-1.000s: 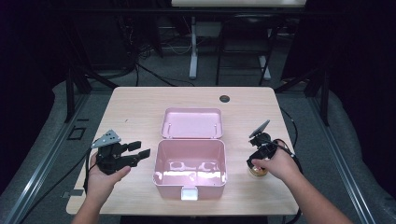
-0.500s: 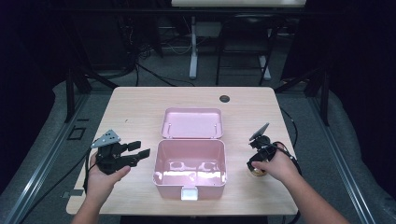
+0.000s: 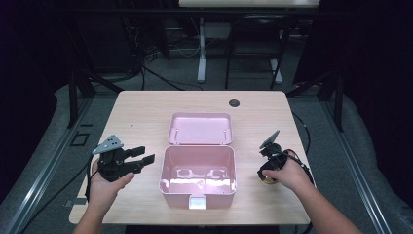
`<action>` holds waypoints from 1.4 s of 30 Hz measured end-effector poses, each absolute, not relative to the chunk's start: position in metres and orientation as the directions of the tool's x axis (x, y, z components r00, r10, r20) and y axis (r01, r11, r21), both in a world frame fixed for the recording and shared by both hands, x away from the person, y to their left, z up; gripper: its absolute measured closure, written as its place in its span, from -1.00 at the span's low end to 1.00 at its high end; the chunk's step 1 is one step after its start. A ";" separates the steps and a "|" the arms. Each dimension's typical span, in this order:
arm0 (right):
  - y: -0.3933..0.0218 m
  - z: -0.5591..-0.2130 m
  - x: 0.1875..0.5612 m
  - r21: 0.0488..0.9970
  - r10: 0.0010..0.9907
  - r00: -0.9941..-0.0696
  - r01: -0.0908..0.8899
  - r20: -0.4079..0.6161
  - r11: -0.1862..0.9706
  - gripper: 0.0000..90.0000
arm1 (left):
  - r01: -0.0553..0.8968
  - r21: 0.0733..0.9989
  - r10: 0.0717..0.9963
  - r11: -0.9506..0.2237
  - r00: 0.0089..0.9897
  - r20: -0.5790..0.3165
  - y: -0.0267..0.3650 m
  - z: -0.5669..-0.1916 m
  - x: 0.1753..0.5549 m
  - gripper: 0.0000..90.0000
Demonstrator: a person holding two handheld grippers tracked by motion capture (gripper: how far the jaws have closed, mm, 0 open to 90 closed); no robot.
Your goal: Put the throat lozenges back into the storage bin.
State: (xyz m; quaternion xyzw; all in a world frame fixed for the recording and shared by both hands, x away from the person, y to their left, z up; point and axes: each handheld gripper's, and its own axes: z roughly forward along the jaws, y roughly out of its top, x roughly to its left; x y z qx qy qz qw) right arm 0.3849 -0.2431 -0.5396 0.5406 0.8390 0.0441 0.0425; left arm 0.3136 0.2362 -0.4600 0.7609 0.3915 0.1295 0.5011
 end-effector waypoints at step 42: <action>-0.242 -0.553 0.386 0.091 0.908 -0.419 0.904 -0.001 0.417 -0.57 | 0.464 0.866 0.728 -0.189 0.658 -0.193 0.236 -0.460 0.313 0.00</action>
